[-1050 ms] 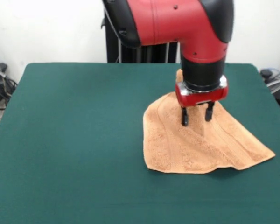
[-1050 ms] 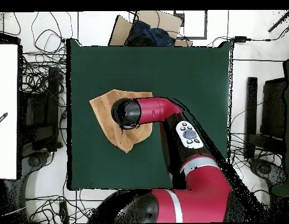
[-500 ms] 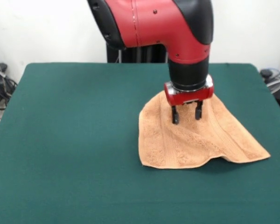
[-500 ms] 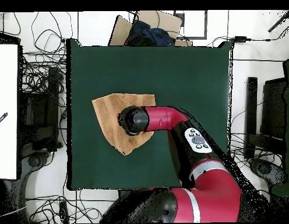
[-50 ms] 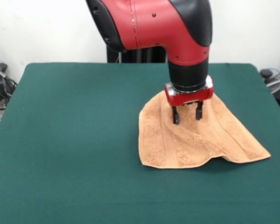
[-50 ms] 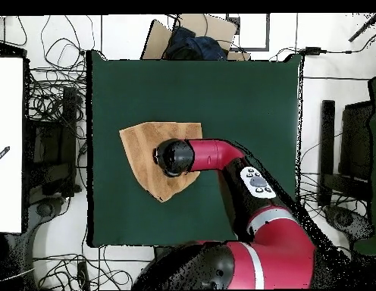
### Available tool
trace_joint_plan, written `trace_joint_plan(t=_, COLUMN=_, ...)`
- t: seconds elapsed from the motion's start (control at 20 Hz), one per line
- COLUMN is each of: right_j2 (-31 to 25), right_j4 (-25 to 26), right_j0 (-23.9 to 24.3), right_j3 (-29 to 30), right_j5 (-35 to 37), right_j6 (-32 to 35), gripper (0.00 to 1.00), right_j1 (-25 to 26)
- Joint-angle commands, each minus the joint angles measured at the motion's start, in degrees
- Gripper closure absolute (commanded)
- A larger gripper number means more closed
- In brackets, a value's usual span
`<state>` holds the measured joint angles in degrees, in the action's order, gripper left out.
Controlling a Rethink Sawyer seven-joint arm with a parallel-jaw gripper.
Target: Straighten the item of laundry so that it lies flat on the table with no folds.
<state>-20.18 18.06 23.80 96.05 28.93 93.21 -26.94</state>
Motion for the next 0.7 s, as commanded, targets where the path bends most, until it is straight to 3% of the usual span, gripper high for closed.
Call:
trace_joint_plan(t=0.05, right_j2=-4.2, right_j4=-0.7, right_j0=0.0, right_j3=4.4, right_j5=-2.7, right_j6=4.2, gripper=0.00, right_j1=-0.7)
trace_joint_plan(t=0.3, right_j2=-3.3, right_j4=-3.8, right_j0=-1.9, right_j3=9.4, right_j5=5.3, right_j6=6.0, gripper=0.00, right_j1=-13.5)
trace_joint_plan(t=0.7, right_j2=-3.6, right_j4=-6.8, right_j0=-1.5, right_j3=11.5, right_j5=8.7, right_j6=4.8, gripper=0.00, right_j1=-18.3)
